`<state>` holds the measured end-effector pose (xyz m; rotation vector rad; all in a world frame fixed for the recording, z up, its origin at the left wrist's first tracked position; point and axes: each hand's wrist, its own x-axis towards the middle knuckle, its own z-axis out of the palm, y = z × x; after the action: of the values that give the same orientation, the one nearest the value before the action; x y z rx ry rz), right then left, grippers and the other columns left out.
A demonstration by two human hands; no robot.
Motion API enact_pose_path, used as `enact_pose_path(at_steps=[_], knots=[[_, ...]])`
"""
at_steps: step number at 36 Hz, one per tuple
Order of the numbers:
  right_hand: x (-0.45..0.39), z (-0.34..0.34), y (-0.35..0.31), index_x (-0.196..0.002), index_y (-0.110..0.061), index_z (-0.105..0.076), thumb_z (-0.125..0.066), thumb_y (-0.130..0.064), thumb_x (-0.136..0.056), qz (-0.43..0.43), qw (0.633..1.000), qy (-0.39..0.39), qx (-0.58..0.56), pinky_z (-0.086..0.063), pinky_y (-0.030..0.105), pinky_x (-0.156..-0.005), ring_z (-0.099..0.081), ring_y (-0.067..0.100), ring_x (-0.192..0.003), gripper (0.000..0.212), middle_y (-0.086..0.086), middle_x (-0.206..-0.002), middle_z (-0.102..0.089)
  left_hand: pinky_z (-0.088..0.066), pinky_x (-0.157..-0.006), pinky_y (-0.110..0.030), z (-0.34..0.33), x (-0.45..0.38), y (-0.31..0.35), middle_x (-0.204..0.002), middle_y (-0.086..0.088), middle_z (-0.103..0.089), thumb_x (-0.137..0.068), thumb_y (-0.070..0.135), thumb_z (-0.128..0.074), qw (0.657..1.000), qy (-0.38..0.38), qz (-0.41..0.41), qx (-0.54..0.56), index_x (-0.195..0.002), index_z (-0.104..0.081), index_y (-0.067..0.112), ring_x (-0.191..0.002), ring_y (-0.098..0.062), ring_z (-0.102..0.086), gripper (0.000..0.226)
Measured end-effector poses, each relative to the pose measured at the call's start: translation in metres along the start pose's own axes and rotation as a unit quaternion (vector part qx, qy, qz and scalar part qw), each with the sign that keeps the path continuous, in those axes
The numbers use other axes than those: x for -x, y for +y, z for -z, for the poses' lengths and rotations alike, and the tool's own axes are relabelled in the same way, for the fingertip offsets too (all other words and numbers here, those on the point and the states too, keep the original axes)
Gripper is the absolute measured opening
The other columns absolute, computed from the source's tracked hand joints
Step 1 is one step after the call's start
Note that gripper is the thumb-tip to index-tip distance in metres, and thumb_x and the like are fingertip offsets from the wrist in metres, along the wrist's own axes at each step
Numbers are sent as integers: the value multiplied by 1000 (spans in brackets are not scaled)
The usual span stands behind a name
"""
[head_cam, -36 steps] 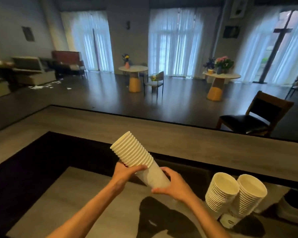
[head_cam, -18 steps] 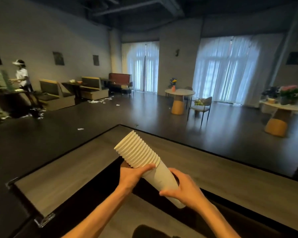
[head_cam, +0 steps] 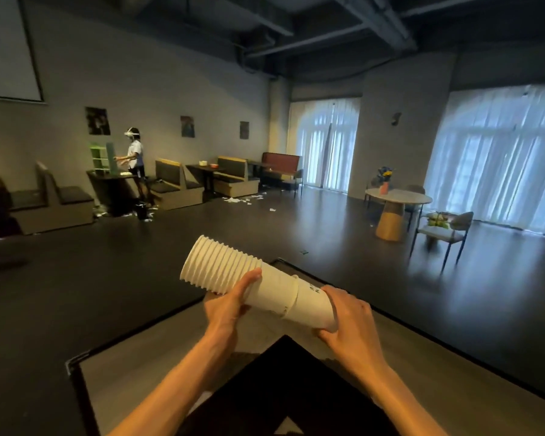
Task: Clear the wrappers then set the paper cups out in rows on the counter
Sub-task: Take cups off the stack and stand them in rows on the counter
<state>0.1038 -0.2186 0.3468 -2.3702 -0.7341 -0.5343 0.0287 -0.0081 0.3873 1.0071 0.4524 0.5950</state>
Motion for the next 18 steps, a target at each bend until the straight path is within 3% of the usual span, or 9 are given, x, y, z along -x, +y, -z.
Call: enact_pose_path(at_steps=[6,9,11,13,16,18], knots=[[-60,-44,23,-132,-38,-43,-89,-33,-64,-85,992,-17,-89,-50,43,-97,-52,14,-114,83,-7,-127,-54,-55,-95,-53,30,-61,22,-128,-13,-58,-53,31,-92,993,41,31,108,-123,-49,15,-118,-31,-60,83],[-92,-67,36,-135,-31,-39,-89,-34,-66,-136,975,-18,-176,-50,43,-97,-53,17,-116,85,-2,-131,-54,-55,-95,-56,39,-97,22,-129,-14,-58,-26,35,-101,986,7,52,161,-115,-51,19,-119,-35,-60,103],[-114,-83,40,-138,-28,-37,-88,-38,-67,-155,966,-3,-209,-49,40,-96,-54,18,-117,88,1,-134,-55,-53,-96,-57,40,-123,23,-132,-15,-57,-16,39,-102,987,-12,48,150,-118,-50,21,-120,-36,-59,115],[-147,-112,54,-140,-26,-35,-85,-50,-64,-185,960,15,-211,-51,45,-95,-57,22,-119,95,3,-136,-55,-49,-102,-61,41,-167,11,-136,-16,-55,-17,42,-102,988,-48,59,134,-119,-50,22,-123,-37,-57,116],[-156,-117,53,-143,-26,-32,-78,-65,-59,-198,960,3,-199,-53,46,-94,-58,24,-119,104,4,-137,-56,-45,-105,-62,46,-171,-4,-131,-17,-57,-13,39,-101,988,-51,98,108,-117,-52,21,-122,-39,-56,116],[-172,-130,54,-146,-24,-28,-79,-62,-61,-206,962,3,-180,-52,45,-92,-58,26,-120,105,6,-138,-55,-46,-102,-61,45,-183,-13,-124,-19,-63,-23,36,-102,987,-69,122,85,-119,-56,16,-117,-40,-59,108]])
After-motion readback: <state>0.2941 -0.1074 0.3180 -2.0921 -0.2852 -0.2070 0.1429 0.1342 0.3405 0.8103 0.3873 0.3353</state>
